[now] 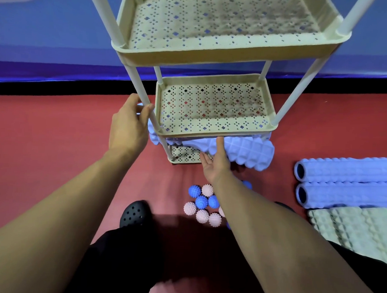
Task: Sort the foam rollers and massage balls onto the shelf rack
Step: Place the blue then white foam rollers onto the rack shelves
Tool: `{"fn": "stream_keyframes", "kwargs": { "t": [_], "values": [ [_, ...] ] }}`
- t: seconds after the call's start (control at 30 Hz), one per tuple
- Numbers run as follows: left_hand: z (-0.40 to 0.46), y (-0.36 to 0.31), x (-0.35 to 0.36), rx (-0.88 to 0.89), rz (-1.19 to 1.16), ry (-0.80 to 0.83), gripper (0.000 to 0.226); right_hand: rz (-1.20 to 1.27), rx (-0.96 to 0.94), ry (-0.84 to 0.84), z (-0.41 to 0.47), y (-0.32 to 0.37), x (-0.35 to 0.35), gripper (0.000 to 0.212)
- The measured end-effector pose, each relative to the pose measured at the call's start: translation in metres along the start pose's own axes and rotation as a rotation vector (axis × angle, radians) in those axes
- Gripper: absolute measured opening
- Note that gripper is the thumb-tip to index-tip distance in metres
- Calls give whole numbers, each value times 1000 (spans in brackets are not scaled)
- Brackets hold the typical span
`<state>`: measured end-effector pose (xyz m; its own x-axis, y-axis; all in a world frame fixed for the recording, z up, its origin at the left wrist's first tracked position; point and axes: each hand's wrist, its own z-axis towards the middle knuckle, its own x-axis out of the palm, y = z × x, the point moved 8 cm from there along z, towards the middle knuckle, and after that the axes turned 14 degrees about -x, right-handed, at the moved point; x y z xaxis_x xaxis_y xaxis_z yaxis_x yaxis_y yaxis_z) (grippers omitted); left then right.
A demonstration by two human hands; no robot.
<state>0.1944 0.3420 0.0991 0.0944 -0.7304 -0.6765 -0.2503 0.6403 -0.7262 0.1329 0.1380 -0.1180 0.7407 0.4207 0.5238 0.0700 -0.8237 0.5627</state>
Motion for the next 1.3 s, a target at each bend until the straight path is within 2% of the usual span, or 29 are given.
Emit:
{"fn": "stream_keyframes", "kwargs": {
  "t": [0.17,0.33,0.47,0.6,0.73,0.83,0.93,1.13,1.3],
  "values": [
    [0,-2,0,33,2,-26,17,-37,-3,38,-1,-6,4,54],
    [-3,-2,-1,26,-20,-17,17,-95,7,111,-6,-16,19,31],
    [-3,-4,2,36,-25,-6,17,-114,-1,135,0,-13,24,38],
    [-1,-4,4,31,-30,-14,17,-161,-12,109,7,-5,28,14],
    [1,-3,3,45,-21,-18,17,-205,-10,132,21,-1,31,10],
    [2,-2,4,49,-17,-17,16,-240,-5,121,36,4,21,28],
    [3,-2,4,47,2,-32,15,-267,-8,87,44,9,10,34],
    [2,-1,3,33,-33,-19,15,-218,-23,100,41,15,3,64],
    [1,2,10,55,-77,25,9,-337,-133,140,36,28,-14,80]
  ]
}}
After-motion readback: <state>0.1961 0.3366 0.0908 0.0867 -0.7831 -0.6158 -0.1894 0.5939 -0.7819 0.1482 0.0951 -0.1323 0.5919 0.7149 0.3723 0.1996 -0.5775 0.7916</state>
